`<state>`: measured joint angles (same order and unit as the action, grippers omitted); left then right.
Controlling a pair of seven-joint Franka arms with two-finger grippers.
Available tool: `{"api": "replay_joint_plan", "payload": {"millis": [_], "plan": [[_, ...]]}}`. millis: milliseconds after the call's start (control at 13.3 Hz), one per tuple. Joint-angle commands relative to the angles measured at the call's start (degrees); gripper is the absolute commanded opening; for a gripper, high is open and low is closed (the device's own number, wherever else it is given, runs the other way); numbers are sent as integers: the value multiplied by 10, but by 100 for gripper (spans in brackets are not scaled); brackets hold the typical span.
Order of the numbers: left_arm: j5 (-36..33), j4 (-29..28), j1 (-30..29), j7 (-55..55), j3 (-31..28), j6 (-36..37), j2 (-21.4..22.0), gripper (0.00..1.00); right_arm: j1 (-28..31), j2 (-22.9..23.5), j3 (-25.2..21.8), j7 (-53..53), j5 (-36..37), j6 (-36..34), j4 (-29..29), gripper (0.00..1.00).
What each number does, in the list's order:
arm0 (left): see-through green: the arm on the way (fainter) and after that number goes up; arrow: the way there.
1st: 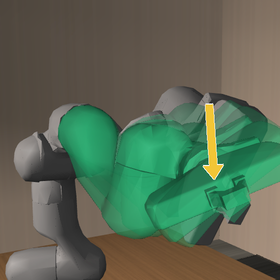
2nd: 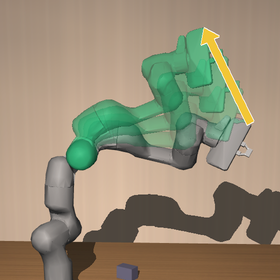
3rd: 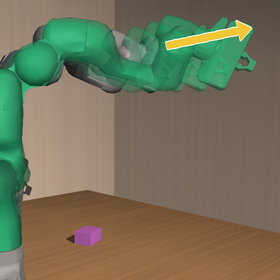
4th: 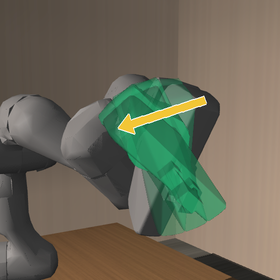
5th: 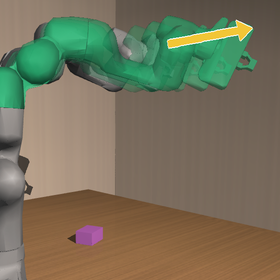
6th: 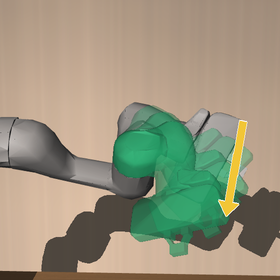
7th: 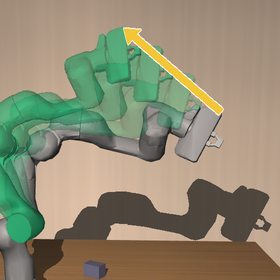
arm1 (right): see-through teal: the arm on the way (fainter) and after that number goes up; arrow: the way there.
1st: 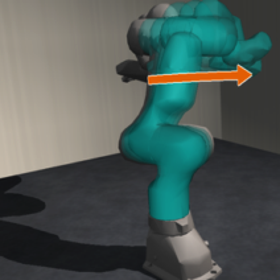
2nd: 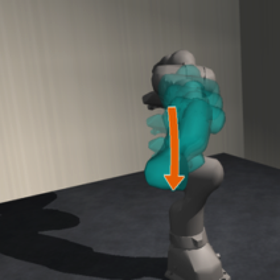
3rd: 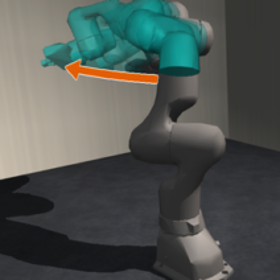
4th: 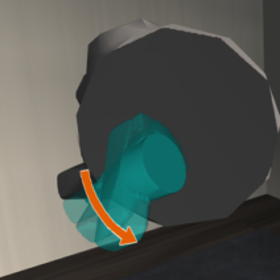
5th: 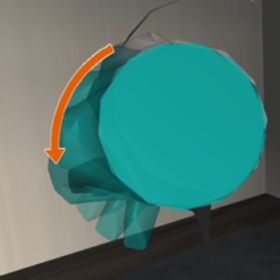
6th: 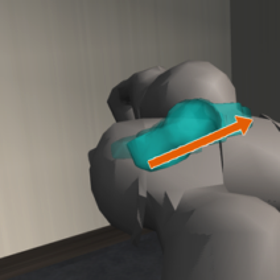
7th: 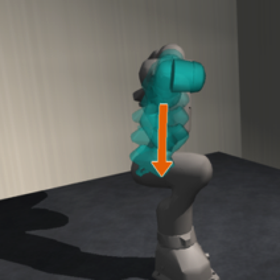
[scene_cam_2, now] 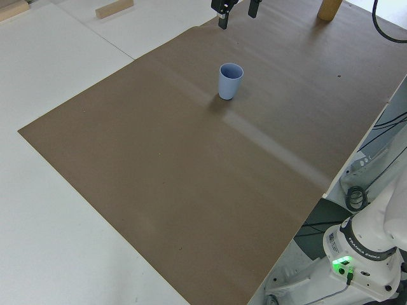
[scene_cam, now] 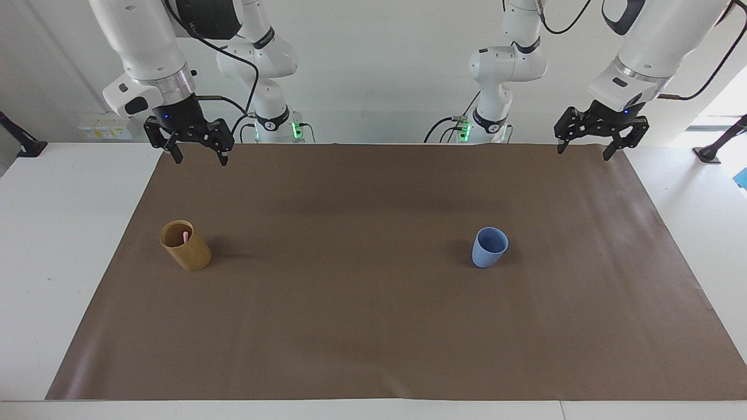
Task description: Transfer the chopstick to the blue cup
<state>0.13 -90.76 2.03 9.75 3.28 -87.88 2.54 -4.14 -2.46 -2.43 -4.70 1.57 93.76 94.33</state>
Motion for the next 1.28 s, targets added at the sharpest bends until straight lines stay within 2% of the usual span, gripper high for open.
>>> {"api": "replay_joint_plan", "payload": {"millis": [0, 1205], "plan": [[3, -15, -9, -1, 5, -6, 16, 100, 12, 0, 5, 12, 1, -14, -4, 100], [3, -15, -9, -1, 5, -6, 15, 100, 14, 1, 0, 7, 0, -5, -2, 100]]}}
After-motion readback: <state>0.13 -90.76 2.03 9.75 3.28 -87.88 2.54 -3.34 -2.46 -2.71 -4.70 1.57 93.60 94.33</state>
